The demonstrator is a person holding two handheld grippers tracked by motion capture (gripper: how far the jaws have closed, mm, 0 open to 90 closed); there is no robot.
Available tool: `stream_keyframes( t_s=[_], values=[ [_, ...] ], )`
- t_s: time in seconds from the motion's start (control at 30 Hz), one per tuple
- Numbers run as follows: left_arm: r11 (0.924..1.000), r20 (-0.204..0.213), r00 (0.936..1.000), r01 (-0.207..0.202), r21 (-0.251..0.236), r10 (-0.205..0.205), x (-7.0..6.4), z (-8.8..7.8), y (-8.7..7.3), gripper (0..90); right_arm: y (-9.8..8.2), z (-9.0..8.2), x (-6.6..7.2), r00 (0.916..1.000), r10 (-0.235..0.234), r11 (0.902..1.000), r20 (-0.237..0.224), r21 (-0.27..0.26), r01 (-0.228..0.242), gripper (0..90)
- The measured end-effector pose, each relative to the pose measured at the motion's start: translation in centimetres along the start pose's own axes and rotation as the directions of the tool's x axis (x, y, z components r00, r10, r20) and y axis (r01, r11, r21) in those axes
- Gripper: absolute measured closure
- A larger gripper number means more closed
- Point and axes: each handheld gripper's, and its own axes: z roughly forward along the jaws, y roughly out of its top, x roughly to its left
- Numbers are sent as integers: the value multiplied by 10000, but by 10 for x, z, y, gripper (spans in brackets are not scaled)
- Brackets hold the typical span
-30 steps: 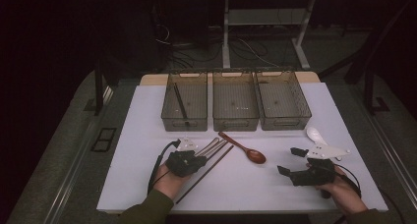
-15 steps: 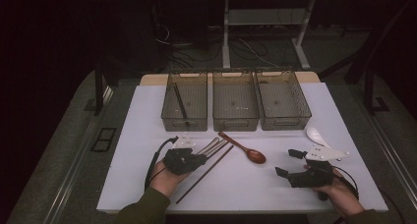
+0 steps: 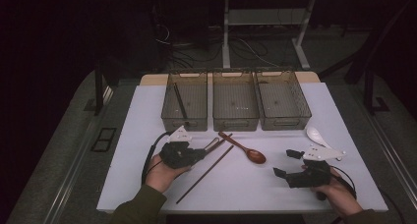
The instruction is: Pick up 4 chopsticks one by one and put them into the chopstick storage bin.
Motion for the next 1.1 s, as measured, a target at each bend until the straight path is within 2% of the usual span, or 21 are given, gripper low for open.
stream_keyframes(
  t_s=[0.37,0.53,0.83,1.1],
  values=[
    [9994,-156,9999,-7,-349,2,12,-6,18,846,0,0,-1,10000,13,10000,-21,18,-13,155],
    [9992,-274,9994,-203,-334,194,19,-7,28,846,0,-1,-1,10000,42,10000,11,9,-42,155],
    [9980,-330,9995,-15,-628,-6,36,-12,49,845,0,-1,-2,10000,47,10000,-5,-19,-47,155],
    [9980,-858,9960,181,-613,-234,57,-12,72,845,0,-2,-2,10000,29,10000,-2,-59,-29,155]
  ],
)
